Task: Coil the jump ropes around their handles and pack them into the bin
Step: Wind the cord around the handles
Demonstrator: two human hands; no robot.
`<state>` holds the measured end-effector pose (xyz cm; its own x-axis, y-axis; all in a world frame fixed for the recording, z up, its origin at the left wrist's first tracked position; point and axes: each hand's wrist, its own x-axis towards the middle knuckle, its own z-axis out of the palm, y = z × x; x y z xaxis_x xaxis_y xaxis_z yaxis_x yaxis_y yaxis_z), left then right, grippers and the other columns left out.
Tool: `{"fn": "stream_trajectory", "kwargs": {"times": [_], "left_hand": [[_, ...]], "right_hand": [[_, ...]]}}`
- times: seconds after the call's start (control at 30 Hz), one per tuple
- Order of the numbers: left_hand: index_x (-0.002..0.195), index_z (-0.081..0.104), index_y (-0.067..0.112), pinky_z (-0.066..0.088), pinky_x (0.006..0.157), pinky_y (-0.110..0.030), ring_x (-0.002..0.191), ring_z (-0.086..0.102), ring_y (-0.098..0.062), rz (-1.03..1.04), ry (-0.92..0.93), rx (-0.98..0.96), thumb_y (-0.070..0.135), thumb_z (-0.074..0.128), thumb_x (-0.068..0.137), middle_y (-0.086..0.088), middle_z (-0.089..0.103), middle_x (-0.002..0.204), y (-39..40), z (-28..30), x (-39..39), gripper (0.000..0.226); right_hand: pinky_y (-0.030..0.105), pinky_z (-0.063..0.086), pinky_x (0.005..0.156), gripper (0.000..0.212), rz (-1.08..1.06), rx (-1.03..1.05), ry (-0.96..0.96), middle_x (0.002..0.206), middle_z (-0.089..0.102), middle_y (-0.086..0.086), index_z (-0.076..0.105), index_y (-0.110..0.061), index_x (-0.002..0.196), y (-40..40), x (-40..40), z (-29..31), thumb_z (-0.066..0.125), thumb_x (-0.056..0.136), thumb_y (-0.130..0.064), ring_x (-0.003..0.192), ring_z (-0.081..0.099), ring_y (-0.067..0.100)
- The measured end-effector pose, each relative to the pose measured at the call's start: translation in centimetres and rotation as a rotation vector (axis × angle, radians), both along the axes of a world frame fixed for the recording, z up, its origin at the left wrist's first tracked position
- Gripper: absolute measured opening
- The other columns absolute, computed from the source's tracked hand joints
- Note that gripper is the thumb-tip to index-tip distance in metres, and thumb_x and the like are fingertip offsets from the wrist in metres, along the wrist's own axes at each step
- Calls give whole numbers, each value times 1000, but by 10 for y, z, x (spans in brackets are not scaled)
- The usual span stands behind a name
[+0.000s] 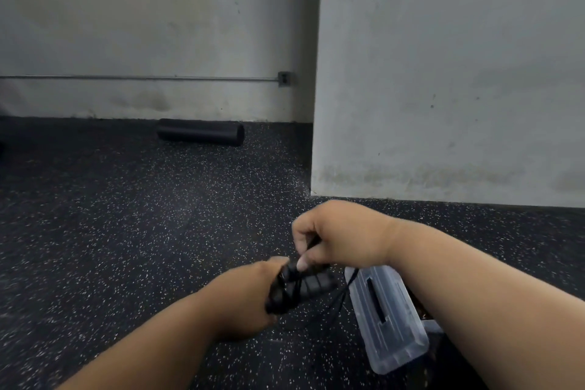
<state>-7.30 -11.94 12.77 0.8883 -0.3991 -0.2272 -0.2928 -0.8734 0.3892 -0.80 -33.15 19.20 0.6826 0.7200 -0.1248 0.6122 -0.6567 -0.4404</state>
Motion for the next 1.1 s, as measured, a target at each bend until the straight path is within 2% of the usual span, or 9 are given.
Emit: {"fn": "stream_trajectory", "kwargs": {"times": [0.1, 0.2, 0.33, 0.4, 0.5, 0.6, 0.8, 0.97, 1.1], "left_hand": [[134, 43, 37, 46, 95, -22, 113, 59, -7, -164, -59, 11, 37, 75, 85, 18, 60, 125, -15, -1, -8, 58], [139, 37, 42, 46, 97, -17, 112, 57, 3, -97, -82, -156, 39, 79, 83, 25, 57, 124, -21, 3, -13, 71], [151, -4, 65, 53, 90, -17, 109, 65, 2, 123, 32, -503, 25, 87, 81, 25, 63, 122, -15, 12, -18, 121], [151, -6, 68, 54, 90, -20, 106, 69, -5, 174, 35, -570, 20, 86, 83, 20, 67, 119, -10, 11, -15, 125], [151, 25, 61, 55, 98, -28, 107, 65, 6, 301, -54, -617, 18, 87, 82, 25, 66, 120, -4, 4, -5, 102], [140, 39, 51, 53, 83, -22, 95, 67, 5, 495, -108, -638, 18, 87, 83, 18, 69, 113, 7, -1, 9, 81], [136, 34, 39, 54, 84, -38, 96, 63, -15, 293, -69, 7, 24, 70, 85, 11, 62, 112, 17, -14, 12, 64], [129, 40, 47, 53, 90, -34, 106, 63, -10, -30, -77, 30, 31, 72, 83, 20, 63, 118, -1, -10, 0, 58], [135, 30, 51, 52, 96, -28, 107, 60, 1, -60, -40, -139, 40, 80, 83, 25, 59, 118, -17, 10, -17, 73]], "right_hand": [[18, 45, 58, 24, -12, 138, 223, 77, 71, -5, 69, -19, 85, -4, 7, -2, 90, 80, -28, 62, 58, 2], [30, 42, 61, 28, -40, 272, 377, 75, 62, 3, 66, -14, 85, -14, 21, -17, 91, 80, -26, 66, 53, 13], [25, 48, 66, 15, -102, 644, 767, 84, 61, 5, 60, -11, 91, -15, 28, -44, 72, 96, -18, 74, 57, 16], [26, 47, 71, 10, -159, 658, 684, 89, 58, 10, 59, -9, 94, -6, 24, -54, 63, 101, -16, 82, 54, 19], [28, 37, 60, 28, -221, 311, 349, 73, 52, 3, 56, -18, 80, 6, 17, -65, 50, 106, -9, 65, 42, 14], [32, 40, 60, 20, -198, 180, 364, 75, 53, -1, 60, -25, 93, 15, 2, -73, 51, 110, -31, 62, 44, 14], [32, 42, 60, 30, 74, -214, -157, 77, 58, -5, 55, -24, 82, 20, -16, -32, 60, 103, -46, 67, 53, 17], [34, 51, 60, 46, -31, -41, 10, 69, 66, -7, 61, -18, 76, 7, -2, -9, 91, 70, -53, 60, 57, 8], [31, 35, 58, 47, -96, 275, 325, 65, 49, -5, 49, -21, 71, -12, 21, -26, 86, 80, -48, 62, 41, 14]]}}
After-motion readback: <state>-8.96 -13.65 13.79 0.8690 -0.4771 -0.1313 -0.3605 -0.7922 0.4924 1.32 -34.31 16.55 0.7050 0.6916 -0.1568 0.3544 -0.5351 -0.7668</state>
